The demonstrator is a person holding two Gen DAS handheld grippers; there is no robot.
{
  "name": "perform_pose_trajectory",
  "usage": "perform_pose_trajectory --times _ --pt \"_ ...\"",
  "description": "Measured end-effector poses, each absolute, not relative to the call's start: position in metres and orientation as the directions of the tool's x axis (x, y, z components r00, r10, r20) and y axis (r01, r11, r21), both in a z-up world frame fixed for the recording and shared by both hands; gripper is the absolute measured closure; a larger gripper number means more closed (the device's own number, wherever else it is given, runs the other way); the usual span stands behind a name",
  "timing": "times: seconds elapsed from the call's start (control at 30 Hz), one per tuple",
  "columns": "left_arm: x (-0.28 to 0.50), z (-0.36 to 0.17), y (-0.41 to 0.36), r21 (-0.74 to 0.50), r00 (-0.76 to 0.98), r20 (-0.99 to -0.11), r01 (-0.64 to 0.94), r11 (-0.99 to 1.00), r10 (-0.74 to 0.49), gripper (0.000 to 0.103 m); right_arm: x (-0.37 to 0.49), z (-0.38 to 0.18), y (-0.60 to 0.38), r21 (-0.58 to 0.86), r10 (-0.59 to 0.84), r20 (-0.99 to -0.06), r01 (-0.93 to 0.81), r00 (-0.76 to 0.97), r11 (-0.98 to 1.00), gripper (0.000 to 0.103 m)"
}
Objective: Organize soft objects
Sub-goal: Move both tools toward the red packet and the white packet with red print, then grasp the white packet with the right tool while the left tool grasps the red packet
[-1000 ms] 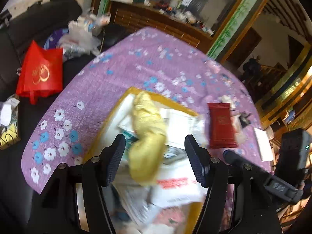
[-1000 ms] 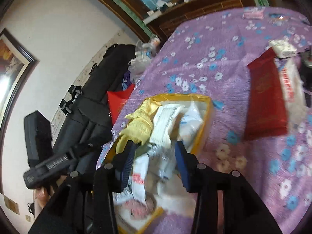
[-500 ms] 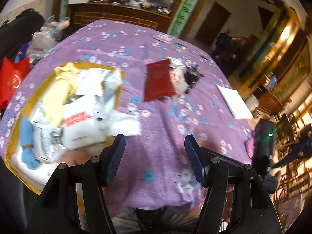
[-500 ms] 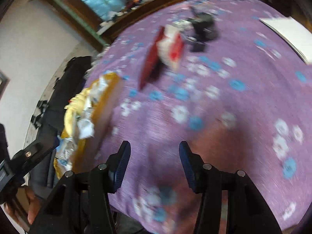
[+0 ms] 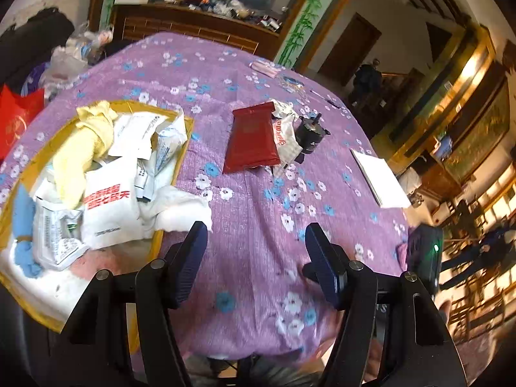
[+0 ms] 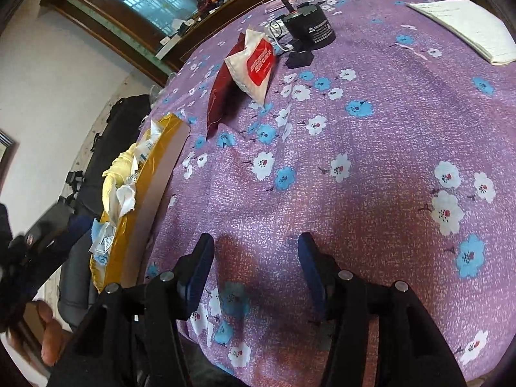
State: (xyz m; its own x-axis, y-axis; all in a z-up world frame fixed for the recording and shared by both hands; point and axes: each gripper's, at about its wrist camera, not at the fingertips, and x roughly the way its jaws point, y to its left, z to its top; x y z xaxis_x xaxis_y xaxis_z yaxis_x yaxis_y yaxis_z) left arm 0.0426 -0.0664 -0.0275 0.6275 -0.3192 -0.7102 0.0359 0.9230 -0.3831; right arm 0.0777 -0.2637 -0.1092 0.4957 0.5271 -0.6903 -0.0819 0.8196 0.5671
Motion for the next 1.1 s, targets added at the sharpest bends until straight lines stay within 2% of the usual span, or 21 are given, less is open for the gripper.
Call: perform_pose_trajectory --times 0.1,0.37,0.6,0.83,0.97,1.1 --pt "0.060 -0.035 -0.066 -0.390 0.601 -0.729 0.030 0.920 -0.328 0.039 0.082 -0.104 -0.260 0.554 0.517 -0.688 -0.091 0.509 0.827 0.049" --pt "0.098 -0.036 -0.059 -0.399 0.593 -0.738 0.004 0.917 -0.323 0.039 0.129 -0.062 -0.254 0.596 0.583 -0.603 -0.178 0.545 0.783 0.049" --pt "0.133 -0.034 -0.063 -0.387 0.579 -0.752 -0.001 0.922 -0.315 0.039 0.197 -0.053 -0.258 0.616 0.577 -0.597 -0.142 0.557 0.775 0.050" --pt "0.167 -0.042 -0.074 -0.373 0.542 -0.784 -0.020 0.928 -0.303 0.039 0.247 -0.069 -0.273 0.653 0.577 -0.610 -0.068 0.543 0.754 0.052" --pt "0.196 -0.050 -0.080 -0.369 0.511 -0.809 -0.053 0.928 -0.292 0.039 0.265 -0.087 -0.273 0.666 0.593 -0.620 -0.054 0.514 0.744 0.062" --pt "0.231 -0.066 -0.088 -0.393 0.465 -0.827 -0.079 0.916 -0.314 0.040 0.268 -0.096 -0.281 0.735 0.664 -0.556 -0.078 0.501 0.674 0.074"
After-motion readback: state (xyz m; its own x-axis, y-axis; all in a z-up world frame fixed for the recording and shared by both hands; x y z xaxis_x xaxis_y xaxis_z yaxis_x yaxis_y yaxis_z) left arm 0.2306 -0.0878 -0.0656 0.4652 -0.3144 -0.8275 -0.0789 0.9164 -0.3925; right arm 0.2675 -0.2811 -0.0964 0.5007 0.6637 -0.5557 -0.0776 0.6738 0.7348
